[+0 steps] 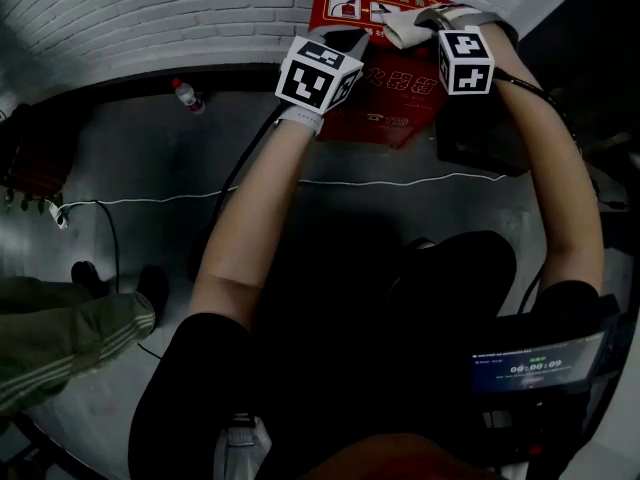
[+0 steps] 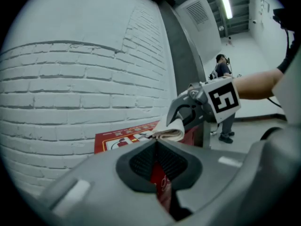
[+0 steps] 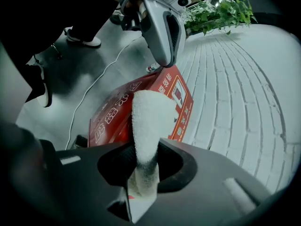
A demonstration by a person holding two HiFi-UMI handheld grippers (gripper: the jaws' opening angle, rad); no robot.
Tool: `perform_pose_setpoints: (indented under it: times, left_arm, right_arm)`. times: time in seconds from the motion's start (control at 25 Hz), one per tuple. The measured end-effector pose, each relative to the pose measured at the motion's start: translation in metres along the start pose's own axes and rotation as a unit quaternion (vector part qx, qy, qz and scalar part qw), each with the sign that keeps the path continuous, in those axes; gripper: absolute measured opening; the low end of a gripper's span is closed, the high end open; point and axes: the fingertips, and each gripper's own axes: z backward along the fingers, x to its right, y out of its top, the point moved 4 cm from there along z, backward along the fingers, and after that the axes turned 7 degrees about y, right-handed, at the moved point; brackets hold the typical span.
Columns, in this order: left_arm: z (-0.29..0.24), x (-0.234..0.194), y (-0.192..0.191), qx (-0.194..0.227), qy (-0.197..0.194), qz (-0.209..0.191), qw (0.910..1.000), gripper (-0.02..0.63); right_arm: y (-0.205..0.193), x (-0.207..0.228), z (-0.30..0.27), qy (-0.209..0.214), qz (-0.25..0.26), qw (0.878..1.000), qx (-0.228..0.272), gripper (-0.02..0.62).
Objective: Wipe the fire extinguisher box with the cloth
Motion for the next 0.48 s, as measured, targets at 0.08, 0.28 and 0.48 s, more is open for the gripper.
perform_pose_setpoints:
  times: [0.08,0.28,0.48]
  left_arm:
    - [-0.004,0.006,0.000,0.000,-0.003,0.001,1.0000,0.003]
    - [-0.013,0.020,-0.003,0.000,-0.004,0.003,1.0000,0.003]
    - [-0.008,0.035,0.003,0.008,-0.008,0.009,0.9999,0.003]
  right_arm:
    - [-0.011,-0.009,0.002,0.005,-0.005,1.000,-0.004,0.094]
    - [-0.047,-0.034,0.002,0.010,-0.017,1.000,-0.024,0.094]
    - [-0.083,-0.058,0.009,0.025,-0.036,0.998,-0.049,0.094]
